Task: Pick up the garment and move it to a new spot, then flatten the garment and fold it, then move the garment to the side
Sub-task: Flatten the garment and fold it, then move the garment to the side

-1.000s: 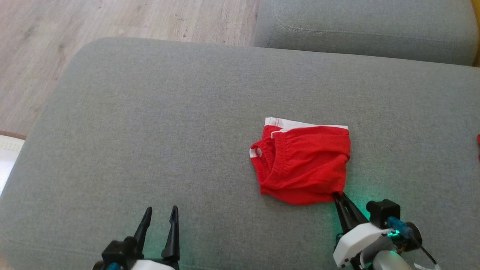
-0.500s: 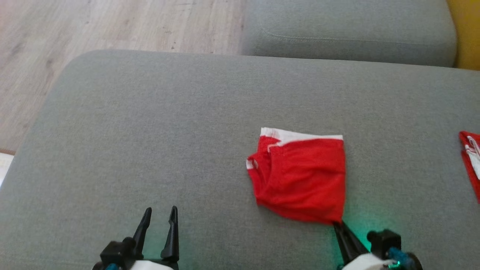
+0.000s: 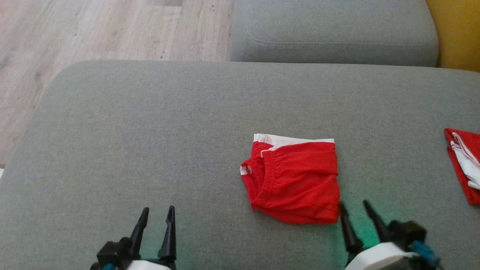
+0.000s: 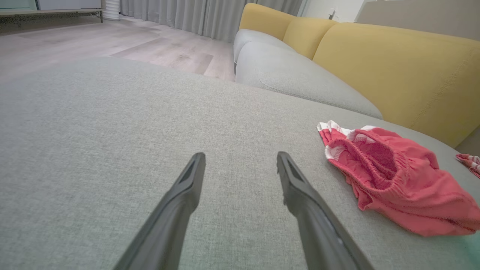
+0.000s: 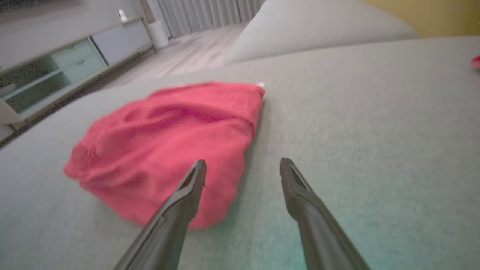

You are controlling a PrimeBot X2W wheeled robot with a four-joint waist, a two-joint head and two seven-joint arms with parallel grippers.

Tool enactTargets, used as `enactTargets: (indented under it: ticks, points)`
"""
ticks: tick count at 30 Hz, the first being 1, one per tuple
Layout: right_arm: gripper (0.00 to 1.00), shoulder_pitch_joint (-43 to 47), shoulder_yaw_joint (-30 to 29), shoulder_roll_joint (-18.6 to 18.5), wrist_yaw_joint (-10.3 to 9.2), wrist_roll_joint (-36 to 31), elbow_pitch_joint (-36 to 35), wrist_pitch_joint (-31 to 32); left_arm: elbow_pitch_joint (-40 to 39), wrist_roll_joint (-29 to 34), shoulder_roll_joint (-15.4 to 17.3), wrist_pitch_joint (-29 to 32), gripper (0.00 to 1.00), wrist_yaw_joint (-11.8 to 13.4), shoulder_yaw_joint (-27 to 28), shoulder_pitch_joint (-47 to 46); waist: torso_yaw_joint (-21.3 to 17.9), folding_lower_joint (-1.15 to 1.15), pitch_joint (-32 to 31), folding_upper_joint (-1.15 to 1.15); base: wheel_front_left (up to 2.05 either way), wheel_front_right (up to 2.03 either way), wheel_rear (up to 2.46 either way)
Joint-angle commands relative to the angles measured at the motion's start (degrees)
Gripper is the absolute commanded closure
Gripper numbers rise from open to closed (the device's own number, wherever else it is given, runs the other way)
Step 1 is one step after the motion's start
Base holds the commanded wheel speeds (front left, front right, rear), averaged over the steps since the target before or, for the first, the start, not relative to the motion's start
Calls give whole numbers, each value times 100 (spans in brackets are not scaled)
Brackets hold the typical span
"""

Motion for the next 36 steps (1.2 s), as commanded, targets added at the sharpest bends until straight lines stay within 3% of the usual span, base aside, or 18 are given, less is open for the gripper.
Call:
enactTargets:
  ticks: [1, 9, 15, 23, 30, 36]
  points:
    - [0, -57, 9, -29, 37, 98, -403, -63, -196, 48, 11, -56, 0, -11, 260, -169, -30, 0, -20, 0, 0, 0, 0]
    - [0, -289, -581, -30, 37, 195, -1329, -63, -359, 242, 11, -56, 0, 23, 483, -260, -163, 0, -60, 0, 0, 0, 0]
    - [0, -465, -811, -28, 37, 282, -1261, -63, -506, 563, 11, -56, 0, 87, 518, -295, -161, 0, -94, 0, 0, 0, 0]
    - [0, -458, -702, -28, 37, 271, -1014, -63, -523, 560, 11, -56, 0, 131, 494, -236, -142, 0, -71, 0, 0, 0, 0]
    - [0, -820, -202, -27, 37, 323, -391, -63, -472, 427, 11, -56, 0, 130, 358, -292, -41, 0, 123, 0, 0, 0, 0]
    - [0, -1659, 35, -27, 37, 398, 1029, -63, -339, 373, 11, -56, 0, 89, 146, -414, 257, 0, 446, 0, 0, 0, 0]
